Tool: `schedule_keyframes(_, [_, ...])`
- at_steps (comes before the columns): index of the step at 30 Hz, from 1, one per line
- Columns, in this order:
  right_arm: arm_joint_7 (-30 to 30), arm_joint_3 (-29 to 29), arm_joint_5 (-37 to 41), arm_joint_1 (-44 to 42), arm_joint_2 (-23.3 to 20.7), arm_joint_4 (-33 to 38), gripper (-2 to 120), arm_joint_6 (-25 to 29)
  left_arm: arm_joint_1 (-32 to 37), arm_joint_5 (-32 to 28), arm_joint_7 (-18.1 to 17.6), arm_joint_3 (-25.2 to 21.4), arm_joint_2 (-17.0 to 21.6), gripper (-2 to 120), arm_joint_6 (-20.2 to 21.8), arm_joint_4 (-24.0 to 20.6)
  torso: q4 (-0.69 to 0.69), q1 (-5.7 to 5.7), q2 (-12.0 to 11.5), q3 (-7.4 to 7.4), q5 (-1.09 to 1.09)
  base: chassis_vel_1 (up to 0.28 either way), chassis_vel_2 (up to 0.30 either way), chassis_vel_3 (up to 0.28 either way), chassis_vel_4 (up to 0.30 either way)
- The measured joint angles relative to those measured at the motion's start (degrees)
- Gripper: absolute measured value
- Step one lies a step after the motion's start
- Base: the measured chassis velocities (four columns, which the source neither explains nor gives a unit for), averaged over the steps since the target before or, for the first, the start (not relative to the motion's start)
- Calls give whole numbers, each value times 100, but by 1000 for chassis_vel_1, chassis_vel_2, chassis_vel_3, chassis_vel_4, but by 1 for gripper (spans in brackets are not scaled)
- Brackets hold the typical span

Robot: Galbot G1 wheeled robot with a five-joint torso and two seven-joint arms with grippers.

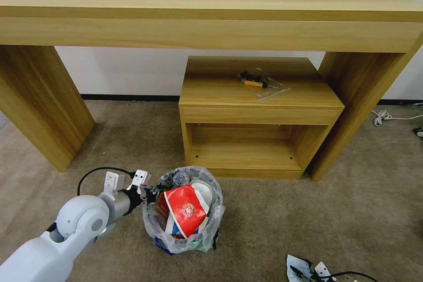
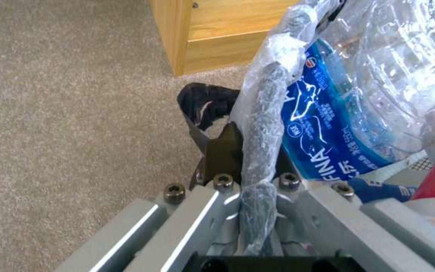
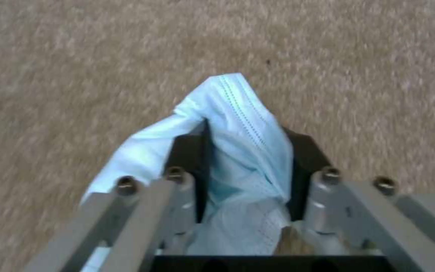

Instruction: Pick up the trash bin and place the garbage on the floor into it.

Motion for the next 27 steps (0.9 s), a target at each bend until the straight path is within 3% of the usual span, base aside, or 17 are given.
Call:
schedule_keyframes(3, [56, -19, -3, 66, 31, -19, 11, -11, -6, -2, -3, 0, 4, 0, 0, -3, 0, 0, 0, 0, 1, 0, 0, 0, 0])
schedule_keyframes(7, [110, -18, 3, 88, 40, 33, 0, -20, -30, -3, -5, -1, 0, 0, 0, -3, -1, 0, 0, 1, 1, 0, 0, 0, 0])
schedule_keyframes(16, [214, 92, 196, 20, 44, 680, 0, -124, -63, -3, -21, 39, -48, 0, 0, 12, -2, 0, -1, 1, 0, 0, 0, 0, 0])
schedule_keyframes(27, [243, 377, 1170, 237, -501, 2779, 0, -654, -174, -48, -178, 153, -120, 0, 0, 53, 0, 0, -1, 0, -4, 0, 0, 0, 0])
